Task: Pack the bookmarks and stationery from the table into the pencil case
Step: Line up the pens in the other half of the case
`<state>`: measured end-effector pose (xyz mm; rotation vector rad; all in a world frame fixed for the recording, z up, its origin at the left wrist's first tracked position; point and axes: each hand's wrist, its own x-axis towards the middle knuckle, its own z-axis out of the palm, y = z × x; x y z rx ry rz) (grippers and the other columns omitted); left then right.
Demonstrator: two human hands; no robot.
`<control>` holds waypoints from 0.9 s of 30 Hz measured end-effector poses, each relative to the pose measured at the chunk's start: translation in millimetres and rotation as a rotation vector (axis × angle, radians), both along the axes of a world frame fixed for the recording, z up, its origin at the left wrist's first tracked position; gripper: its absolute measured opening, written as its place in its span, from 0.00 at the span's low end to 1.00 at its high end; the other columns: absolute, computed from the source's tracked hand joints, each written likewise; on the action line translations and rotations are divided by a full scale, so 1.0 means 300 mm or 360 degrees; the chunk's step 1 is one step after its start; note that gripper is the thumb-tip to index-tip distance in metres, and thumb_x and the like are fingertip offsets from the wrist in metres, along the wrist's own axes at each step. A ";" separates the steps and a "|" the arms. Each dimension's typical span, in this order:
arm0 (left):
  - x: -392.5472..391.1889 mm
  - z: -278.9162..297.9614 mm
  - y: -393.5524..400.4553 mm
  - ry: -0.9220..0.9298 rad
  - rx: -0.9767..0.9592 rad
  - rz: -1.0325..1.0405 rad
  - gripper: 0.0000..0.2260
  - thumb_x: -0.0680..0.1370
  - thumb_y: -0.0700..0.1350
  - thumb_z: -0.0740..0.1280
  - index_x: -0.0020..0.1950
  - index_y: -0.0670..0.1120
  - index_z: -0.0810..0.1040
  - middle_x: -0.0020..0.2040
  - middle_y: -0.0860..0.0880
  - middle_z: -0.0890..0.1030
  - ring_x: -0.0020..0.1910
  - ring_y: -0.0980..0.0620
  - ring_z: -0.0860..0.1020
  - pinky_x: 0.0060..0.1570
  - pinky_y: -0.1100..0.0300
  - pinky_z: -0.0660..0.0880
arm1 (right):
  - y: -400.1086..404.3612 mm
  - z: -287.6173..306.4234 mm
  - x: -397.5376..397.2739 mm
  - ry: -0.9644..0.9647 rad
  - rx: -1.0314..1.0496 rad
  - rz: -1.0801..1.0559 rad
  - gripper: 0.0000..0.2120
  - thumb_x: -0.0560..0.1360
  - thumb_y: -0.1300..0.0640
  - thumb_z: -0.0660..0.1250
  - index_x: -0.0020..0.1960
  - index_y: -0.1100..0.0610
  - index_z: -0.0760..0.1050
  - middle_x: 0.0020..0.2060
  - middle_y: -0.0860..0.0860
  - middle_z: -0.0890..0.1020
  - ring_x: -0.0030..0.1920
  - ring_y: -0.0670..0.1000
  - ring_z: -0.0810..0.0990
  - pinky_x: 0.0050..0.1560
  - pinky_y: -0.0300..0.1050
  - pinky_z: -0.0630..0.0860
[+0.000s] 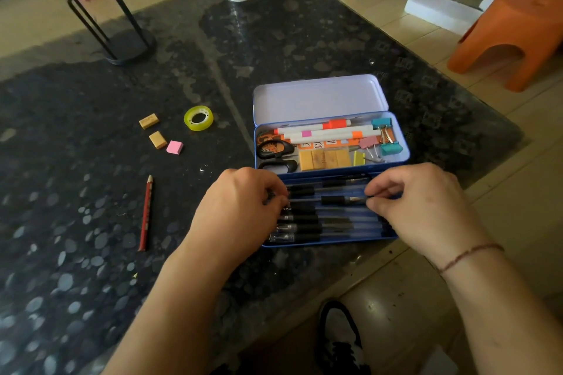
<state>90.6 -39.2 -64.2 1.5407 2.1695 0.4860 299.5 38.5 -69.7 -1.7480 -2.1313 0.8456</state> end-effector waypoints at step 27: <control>-0.007 0.005 0.001 0.0020 0.0026 0.0100 0.09 0.73 0.47 0.72 0.40 0.58 0.75 0.30 0.57 0.73 0.30 0.59 0.73 0.32 0.65 0.71 | 0.012 -0.003 -0.003 0.0079 0.0011 -0.0001 0.11 0.66 0.57 0.78 0.37 0.43 0.79 0.31 0.41 0.81 0.36 0.40 0.79 0.39 0.42 0.79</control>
